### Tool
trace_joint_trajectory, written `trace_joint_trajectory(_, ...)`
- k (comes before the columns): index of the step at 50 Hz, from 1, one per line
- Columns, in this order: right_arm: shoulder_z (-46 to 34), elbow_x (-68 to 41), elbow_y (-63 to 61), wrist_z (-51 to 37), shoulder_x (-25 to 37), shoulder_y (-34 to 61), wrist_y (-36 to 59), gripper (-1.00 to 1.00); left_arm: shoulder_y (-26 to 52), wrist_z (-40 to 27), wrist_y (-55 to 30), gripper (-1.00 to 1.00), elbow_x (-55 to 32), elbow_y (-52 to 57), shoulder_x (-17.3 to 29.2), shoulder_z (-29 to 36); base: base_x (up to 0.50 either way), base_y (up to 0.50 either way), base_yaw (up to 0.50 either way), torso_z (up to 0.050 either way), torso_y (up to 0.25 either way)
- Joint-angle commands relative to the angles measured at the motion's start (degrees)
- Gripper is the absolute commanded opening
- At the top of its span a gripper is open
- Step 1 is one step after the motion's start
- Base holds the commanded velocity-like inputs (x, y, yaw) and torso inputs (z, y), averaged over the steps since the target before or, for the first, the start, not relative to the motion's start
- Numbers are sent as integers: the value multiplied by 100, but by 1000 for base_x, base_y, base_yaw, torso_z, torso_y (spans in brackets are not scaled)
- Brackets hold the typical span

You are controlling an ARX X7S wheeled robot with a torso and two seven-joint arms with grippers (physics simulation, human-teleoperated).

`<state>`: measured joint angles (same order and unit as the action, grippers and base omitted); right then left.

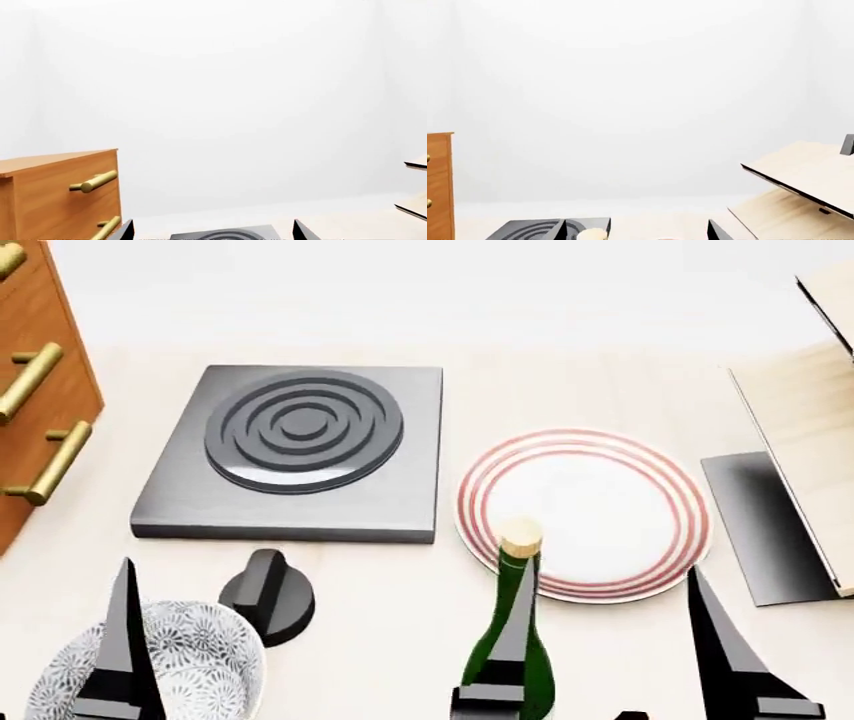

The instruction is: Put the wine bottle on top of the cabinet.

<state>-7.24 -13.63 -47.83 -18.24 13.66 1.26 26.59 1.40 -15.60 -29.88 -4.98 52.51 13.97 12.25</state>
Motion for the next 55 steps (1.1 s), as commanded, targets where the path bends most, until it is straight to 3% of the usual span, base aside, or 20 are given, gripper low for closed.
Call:
trace_joint_trajectory(1,-112,60,8,-66,54,21,47,100,8,-38,-24,100,-57,30,37,-47,0,500,0,0,0)
trace_joint_trajectory(21,-59,-93,32,-152,73,7,-131,100,42,-104,-94,100,-113,84,72,2,0,500,0,0,0)
trace_joint_trajectory(36,-124,-26,9,-270,202,50,-20,100,33,-131,-42,100,-177,-8,82,54,0,0,0,0,0)
trace_joint_trajectory(42,386,-135,-457,-465,480,227,603,100,26,-158,-88,100,-152,25,104,119,0,0,0,0,0)
trace_joint_trajectory(46,260,506,-429,-762,903,417,1199,100,56,-180,-138,100,-216,65,108,27,0,0,0,0,0)
trace_joint_trajectory(55,836,239,150,-621,1055,641,1285,100,68,-197,-107,100,-212,14,139,61,0,0,0,0,0)
